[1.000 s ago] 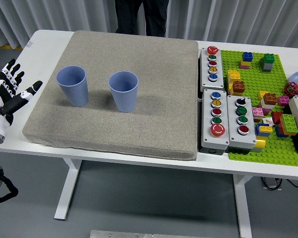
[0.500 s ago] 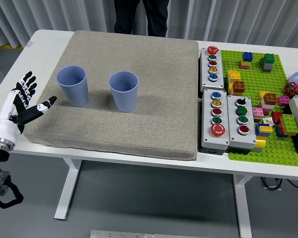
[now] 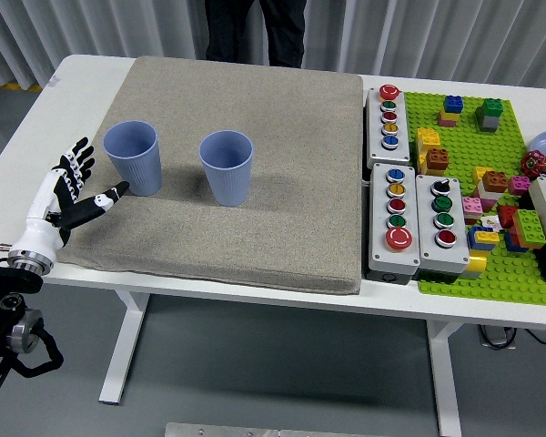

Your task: Pick cup pour cup place

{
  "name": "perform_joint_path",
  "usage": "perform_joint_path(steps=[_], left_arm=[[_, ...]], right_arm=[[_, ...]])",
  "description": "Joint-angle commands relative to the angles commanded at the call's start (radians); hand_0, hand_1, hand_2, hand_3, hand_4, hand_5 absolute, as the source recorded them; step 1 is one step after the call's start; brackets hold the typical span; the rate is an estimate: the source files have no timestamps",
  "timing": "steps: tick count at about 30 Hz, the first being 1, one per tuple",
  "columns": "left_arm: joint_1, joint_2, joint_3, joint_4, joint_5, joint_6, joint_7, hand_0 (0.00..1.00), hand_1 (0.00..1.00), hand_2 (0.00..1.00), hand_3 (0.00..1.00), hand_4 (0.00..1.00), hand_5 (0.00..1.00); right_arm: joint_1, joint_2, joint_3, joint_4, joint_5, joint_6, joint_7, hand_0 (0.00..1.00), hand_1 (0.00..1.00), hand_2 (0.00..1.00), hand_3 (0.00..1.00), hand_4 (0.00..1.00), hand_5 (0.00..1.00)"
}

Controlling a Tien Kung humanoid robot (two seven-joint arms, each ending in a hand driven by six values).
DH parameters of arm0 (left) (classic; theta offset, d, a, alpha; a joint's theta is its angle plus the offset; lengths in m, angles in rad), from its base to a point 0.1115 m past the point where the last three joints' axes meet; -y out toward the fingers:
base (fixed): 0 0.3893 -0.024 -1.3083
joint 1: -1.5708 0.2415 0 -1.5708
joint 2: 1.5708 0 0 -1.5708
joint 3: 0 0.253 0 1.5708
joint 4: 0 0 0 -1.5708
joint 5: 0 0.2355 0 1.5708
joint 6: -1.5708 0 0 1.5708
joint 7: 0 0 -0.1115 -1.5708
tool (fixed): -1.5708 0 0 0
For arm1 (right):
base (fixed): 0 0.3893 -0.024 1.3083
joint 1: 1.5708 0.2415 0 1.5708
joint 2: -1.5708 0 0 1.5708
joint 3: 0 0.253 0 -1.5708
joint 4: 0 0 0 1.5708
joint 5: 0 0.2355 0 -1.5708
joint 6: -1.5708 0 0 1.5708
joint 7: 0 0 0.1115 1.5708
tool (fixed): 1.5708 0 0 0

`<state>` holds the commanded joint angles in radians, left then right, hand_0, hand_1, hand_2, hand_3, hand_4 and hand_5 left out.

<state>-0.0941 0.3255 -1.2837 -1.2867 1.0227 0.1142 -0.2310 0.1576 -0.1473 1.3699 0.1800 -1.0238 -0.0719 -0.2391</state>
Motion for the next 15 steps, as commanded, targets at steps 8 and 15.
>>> perform_joint_path(steps=[8,15], left_arm=[[-0.037,0.008,0.029,0.050,-0.014,0.004,0.000,0.998,0.998,0.998,0.998,0.895,0.157],[-0.079,0.016,0.060,0.084,-0.021,0.006,0.004,0.998,0.998,0.998,0.998,0.902,0.174]], right_arm=[[-0.001,0.001,-0.009,0.000,0.012,0.001,0.002,0.717,0.675,0.676,0.642,0.226,0.510],[-0.003,0.001,-0.013,0.000,0.010,0.002,0.002,0.717,0.675,0.676,0.642,0.224,0.511]])
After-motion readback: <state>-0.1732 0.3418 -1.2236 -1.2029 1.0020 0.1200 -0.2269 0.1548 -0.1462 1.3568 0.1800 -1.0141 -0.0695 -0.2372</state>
